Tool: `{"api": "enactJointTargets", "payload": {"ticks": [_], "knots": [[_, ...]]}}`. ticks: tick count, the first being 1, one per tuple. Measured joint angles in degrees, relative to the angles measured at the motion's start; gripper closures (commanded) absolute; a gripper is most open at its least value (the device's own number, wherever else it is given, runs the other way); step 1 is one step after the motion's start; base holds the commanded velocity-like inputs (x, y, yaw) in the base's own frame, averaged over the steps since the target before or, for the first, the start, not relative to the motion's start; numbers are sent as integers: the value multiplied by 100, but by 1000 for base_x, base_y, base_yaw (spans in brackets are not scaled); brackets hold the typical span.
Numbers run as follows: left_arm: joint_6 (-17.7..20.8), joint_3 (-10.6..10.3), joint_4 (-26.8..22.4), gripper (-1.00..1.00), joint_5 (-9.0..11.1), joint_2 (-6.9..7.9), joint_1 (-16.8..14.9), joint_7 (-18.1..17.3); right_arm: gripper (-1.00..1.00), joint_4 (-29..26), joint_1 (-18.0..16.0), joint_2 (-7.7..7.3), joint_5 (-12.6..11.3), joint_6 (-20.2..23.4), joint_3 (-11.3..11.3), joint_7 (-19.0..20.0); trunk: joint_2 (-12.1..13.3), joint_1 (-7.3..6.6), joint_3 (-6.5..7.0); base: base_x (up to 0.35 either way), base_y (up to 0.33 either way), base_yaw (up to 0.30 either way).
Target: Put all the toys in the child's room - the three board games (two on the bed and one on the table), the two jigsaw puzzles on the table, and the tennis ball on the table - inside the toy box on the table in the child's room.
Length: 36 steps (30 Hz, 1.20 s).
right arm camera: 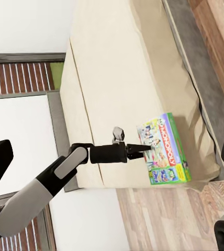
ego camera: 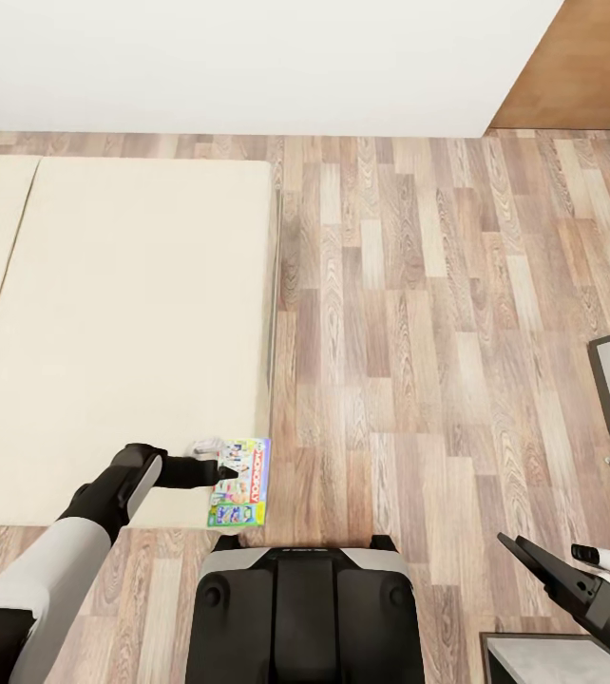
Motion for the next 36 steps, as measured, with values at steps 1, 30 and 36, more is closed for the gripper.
{"api": "enactJointTargets", "payload": {"ticks": [1, 30, 36], "knots": [[-1, 1, 0, -100, 0, 0, 0, 3, -100, 0, 0, 0, 0, 0, 0, 0, 0, 0, 0, 0, 0, 0], [-4, 13, -25, -100, 22, 1, 0, -13, -100, 0, 0, 0, 0, -1, 0, 1, 0, 0, 0, 0, 0, 0], [12, 38, -67, -100, 26, 21, 0, -47, -100, 0, 0, 1, 0, -2, 5, 0, 0, 0, 0, 0, 0, 0]]}}
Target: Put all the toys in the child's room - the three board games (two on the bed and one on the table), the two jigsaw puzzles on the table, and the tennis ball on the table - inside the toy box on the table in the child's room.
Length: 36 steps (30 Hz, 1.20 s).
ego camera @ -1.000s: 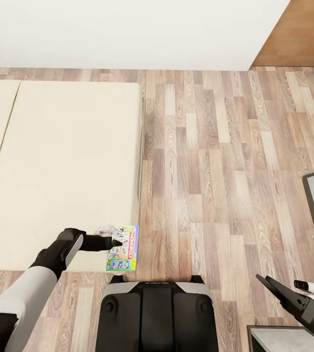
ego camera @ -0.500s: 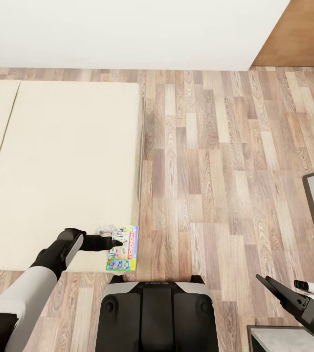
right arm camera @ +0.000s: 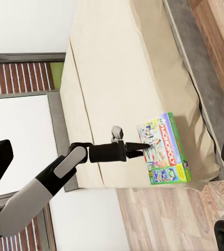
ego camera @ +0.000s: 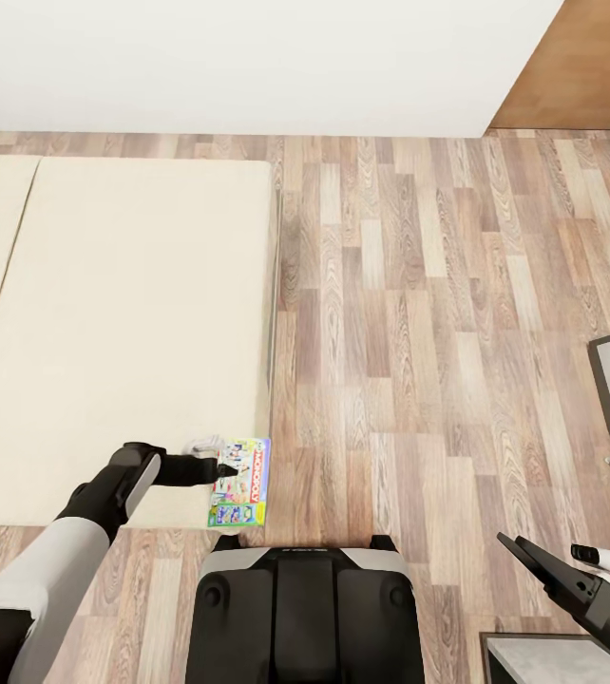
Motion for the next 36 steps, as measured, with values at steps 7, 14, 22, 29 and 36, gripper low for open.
{"api": "enactJointTargets", "payload": {"ticks": [7, 14, 22, 29, 36], "knots": [[38, 13, -184, -100, 27, 115, 0, -38, -100, 0, 0, 0, 7, -2, 10, 0, 0, 0, 0, 0, 0, 0], [239, 14, -380, -100, 42, 319, 0, -53, -100, 0, 0, 0, 8, 1, 13, 0, 0, 0, 0, 0, 0, 0], [346, 21, -438, -100, 62, 605, 0, -395, -100, 0, 0, 0, 9, 2, 13, 0, 0, 0, 0, 0, 0, 0], [366, 20, -451, -100, 62, 943, 1, -1114, -100, 0, 0, -1, 9, 1, 13, 3, 0, 0, 0, 0, 0, 0], [363, 14, -456, -100, 61, 1372, 6, -1958, -100, 0, 0, 0, 6, 2, 14, 1, 0, 0, 0, 0, 0, 0]]}}
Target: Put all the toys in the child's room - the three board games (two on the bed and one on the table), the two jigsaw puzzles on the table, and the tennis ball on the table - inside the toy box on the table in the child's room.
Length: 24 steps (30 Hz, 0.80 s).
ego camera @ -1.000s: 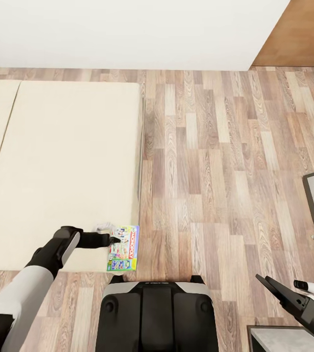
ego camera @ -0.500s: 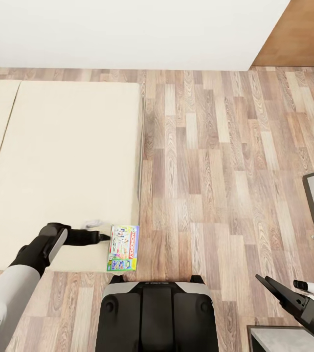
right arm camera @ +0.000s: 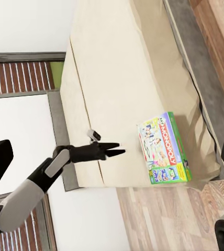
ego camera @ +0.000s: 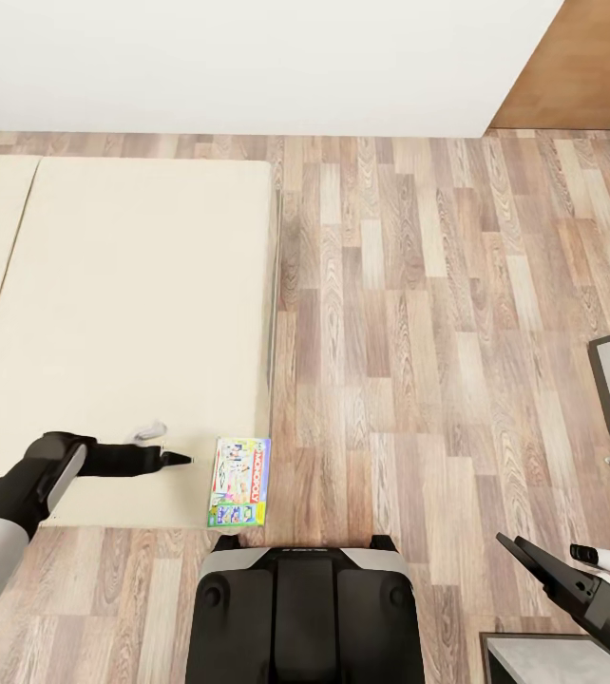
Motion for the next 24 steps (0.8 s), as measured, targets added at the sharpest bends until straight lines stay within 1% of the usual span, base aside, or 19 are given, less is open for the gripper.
{"api": "enactJointTargets", "payload": {"ticks": [6, 11, 12, 17, 19, 20, 22, 24], "knots": [[-5, -2, -2, -100, 1, 365, 14, -831, -100, -2, 0, 0, 2, -5, 0, 0, 0, 0, 0, 0, 0, 0], [-18, -2, -3, -100, 4, 674, 40, -1781, -100, -6, 0, 2, 3, -8, 0, -1, 0, 0, 0, 0, 0, 0], [-19, -2, -3, -100, 3, 675, 40, -1788, -100, -6, 0, 2, 3, -8, 0, -1, 0, 0, 0, 0, 0, 0], [-72, -2, 12, -100, 9, 969, 78, -2879, -100, -11, 0, 3, 3, -8, 0, -1, 0, 0, 4, 0, 0, 0], [-92, -2, 22, -100, 11, 1059, 108, -3279, -100, -13, 0, 5, 3, -9, 0, -2, 0, 0, 12, 0, 0, 0], [-93, -2, 22, -100, 10, 1060, 108, -3286, -100, -13, 0, 5, 3, -8, 0, -2, 0, 0, 17, 0, 0, 0], [-116, -1, 39, -100, 13, 1122, 165, -3635, -100, -15, 0, 7, 3, -10, 0, -2, 0, 0, 29, 0, 0, 0], [-144, -1, 51, -100, 16, 1163, 244, -3912, -100, -17, 0, 7, 3, -11, 0, -3, 0, 0, 43, 0, 0, 0]]}}
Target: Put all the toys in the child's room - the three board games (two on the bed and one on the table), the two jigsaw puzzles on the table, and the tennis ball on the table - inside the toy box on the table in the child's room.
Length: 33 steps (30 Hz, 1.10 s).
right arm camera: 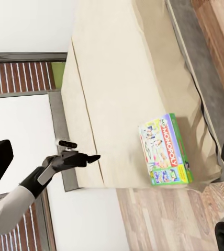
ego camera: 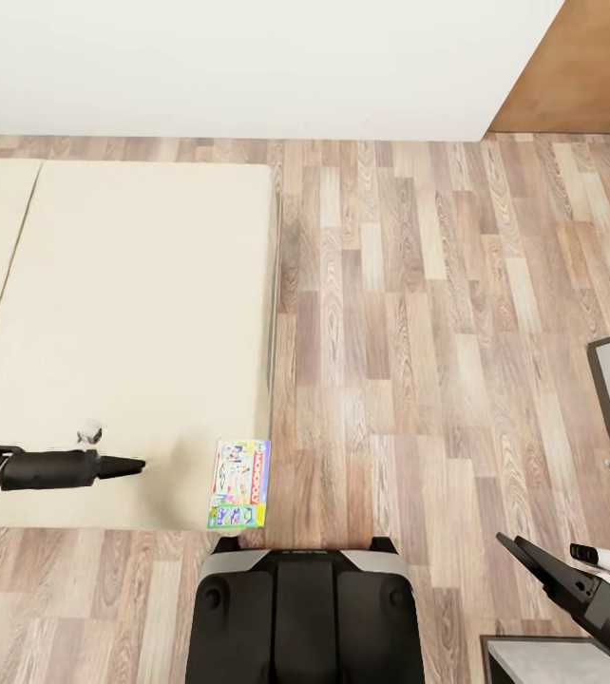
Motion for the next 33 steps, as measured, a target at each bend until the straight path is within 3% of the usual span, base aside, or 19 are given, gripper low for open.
{"api": "enactJointTargets", "payload": {"ticks": [3, 11, 23, 33], "knots": [[-32, 2, 11, -100, 14, 35, 131, -212, -100, 0, 0, 1, 0, -37, 0, -3, 0, 0, 24, 0, 0, 0], [-46, 71, 20, -100, 143, 32, 350, -210, -100, 0, 0, 2, 4, -292, 5, -1, 0, 0, 94, 0, 0, 0], [-10, 112, -240, -100, 909, 55, 738, -210, -100, 2, -1, 1, 5, -406, 0, 4, 0, 0, 203, 0, 0, 0], [-6, 102, -303, -100, 1096, 60, 781, -209, -100, 1, -1, 2, 5, -413, 8, 0, 0, 0, 296, 0, 0, 0]]}}
